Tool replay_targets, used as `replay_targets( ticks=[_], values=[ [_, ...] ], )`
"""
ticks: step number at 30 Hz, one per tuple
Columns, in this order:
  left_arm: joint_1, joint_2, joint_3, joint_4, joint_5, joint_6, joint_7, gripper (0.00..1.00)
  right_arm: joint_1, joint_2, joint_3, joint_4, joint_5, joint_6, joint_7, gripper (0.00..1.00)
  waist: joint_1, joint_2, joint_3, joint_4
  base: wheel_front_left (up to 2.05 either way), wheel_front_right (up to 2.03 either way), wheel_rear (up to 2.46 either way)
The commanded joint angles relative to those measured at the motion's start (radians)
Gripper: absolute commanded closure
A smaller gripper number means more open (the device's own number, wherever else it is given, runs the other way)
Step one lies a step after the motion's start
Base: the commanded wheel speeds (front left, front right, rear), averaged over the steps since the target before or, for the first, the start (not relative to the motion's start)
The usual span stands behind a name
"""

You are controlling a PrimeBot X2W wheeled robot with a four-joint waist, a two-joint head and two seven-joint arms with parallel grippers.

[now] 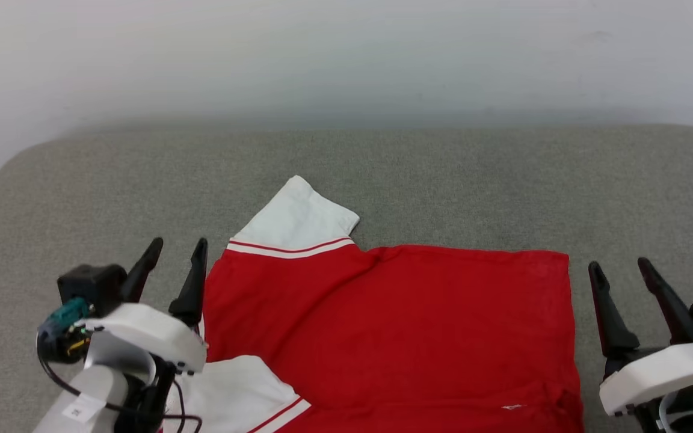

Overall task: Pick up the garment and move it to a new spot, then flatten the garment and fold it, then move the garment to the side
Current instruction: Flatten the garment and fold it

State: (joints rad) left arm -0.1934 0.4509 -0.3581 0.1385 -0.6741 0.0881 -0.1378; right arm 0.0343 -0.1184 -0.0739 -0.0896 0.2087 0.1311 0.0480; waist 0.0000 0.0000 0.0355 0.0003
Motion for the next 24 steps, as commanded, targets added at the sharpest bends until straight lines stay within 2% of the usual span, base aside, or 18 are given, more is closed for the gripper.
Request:
replay_targets(
  ticks=[1, 7, 13, 17, 24],
  values=[
    [-0.052, -0.008, 0.000, 0.010, 0.006, -0.005, -0.005, 0.00, -0.029, 0.009, -0.004, -0.019, -0.009, -0.001, -0.002, 0.00, 0.0000, 0.0000, 0.067, -0.011, 0.00, 0.00, 0.00],
    [-0.262, -0.018, -0.010, 0.085, 0.004, -0.064, 0.036, 0.00, -0.114, 0.017, -0.011, -0.056, -0.030, -0.001, -0.007, 0.00, 0.0000, 0.0000, 0.194, -0.041, 0.00, 0.00, 0.00],
    [-0.472, -0.003, -0.022, 0.218, -0.030, -0.143, 0.152, 0.00, -0.186, 0.021, -0.005, -0.053, -0.045, -0.001, -0.018, 0.00, 0.0000, 0.0000, 0.280, -0.084, 0.00, 0.00, 0.00],
    [-0.602, 0.012, -0.037, 0.323, -0.081, -0.185, 0.286, 0.00, -0.217, 0.027, -0.010, -0.048, -0.043, -0.001, -0.025, 0.00, 0.0000, 0.0000, 0.326, -0.109, 0.00, 0.00, 0.00],
    [-0.780, 0.071, -0.109, 0.457, -0.163, -0.214, 0.638, 0.00, -0.244, 0.040, 0.001, -0.018, -0.033, -0.001, -0.034, 0.00, 0.0000, 0.0000, 0.389, -0.158, 0.00, 0.00, 0.00]
  ],
)
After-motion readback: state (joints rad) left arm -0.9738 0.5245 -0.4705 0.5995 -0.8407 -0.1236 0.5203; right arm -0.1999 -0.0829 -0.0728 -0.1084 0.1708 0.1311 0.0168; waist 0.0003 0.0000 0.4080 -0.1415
